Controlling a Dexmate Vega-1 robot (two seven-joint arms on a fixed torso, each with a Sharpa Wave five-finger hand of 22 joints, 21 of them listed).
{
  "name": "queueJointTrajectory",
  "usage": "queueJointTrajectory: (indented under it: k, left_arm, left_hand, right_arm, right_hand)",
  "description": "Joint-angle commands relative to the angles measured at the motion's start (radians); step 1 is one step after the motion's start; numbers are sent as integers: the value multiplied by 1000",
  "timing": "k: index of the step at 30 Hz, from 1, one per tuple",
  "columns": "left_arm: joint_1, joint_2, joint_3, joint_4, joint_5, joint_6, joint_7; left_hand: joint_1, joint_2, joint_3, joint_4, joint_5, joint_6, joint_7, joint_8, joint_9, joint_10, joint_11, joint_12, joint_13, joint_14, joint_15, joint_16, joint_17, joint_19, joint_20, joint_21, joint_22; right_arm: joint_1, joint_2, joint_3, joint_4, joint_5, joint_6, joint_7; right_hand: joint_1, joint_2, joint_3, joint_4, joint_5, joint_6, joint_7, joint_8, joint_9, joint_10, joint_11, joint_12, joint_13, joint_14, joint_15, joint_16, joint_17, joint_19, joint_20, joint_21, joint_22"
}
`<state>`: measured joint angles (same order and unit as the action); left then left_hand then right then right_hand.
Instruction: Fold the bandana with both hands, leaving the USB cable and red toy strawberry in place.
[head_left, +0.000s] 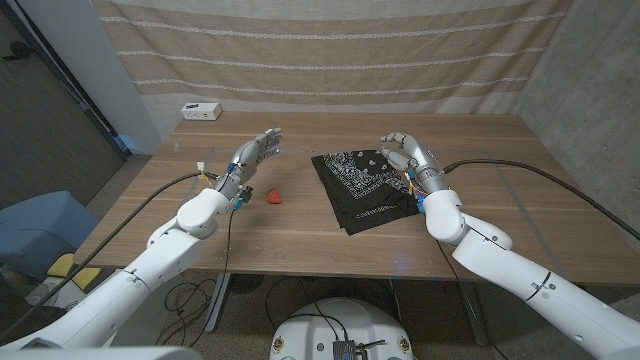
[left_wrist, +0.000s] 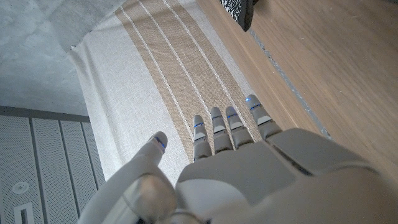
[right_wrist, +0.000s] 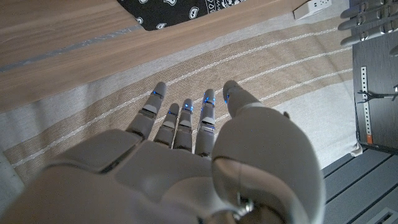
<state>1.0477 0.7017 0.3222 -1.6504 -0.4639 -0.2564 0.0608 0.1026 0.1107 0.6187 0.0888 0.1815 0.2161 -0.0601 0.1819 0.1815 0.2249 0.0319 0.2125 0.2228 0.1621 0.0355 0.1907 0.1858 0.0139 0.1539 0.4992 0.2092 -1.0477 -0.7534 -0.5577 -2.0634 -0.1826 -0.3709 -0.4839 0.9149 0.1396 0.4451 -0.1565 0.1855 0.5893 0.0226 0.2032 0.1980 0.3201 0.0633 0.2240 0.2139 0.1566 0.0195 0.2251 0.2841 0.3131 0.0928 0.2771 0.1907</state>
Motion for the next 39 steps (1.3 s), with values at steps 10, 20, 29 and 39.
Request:
queueJointTrajectory:
  k: [10,20,29,39]
  left_arm:
    - [2,-4,-7,24,-93,-11,-39]
    - [-5,-1,3,27,-92,-7,-47]
    - [2,3,2,18,-95,-9,-46]
    - [17,10,-1,5,-93,-6,-36]
  left_hand:
    - [-14,35,3,14,6,2,18,4,0,0,11,-2,-3,-6,5,-2,1,-7,13,-2,1]
    - [-17,33,5,20,8,5,19,6,-1,-4,3,-2,-6,-10,4,-2,-1,-7,10,-3,0]
    - [-16,34,10,22,9,-3,23,3,-1,-8,7,-3,-8,-12,7,-2,-3,-9,14,-4,0]
    - [-16,34,12,23,9,-6,23,3,-1,-9,5,-3,-9,-14,7,-3,-3,-10,16,-4,-1]
  right_arm:
    - [-71,-66,-66,-79,-246,-220,49]
    - [-107,-58,-83,-104,-280,-230,50]
    - [-111,-16,-127,-86,-357,-227,9]
    - [-117,35,-167,-46,-433,-181,-52]
  right_hand:
    - [111,-67,23,-31,20,49,-81,16,6,-16,-46,-14,1,-18,-13,-16,-28,-10,-6,-11,-3]
    - [41,-133,-35,17,40,61,-73,14,4,-31,-45,-19,1,-45,0,-15,-26,-41,13,-30,-3]
    - [-65,-182,-106,61,74,76,-51,18,7,-36,-38,-19,2,-66,11,-11,-21,-71,38,-46,-1]
    - [-107,-216,-151,74,99,155,-58,59,22,-33,-51,-18,3,-78,7,-7,-18,-95,40,-56,1]
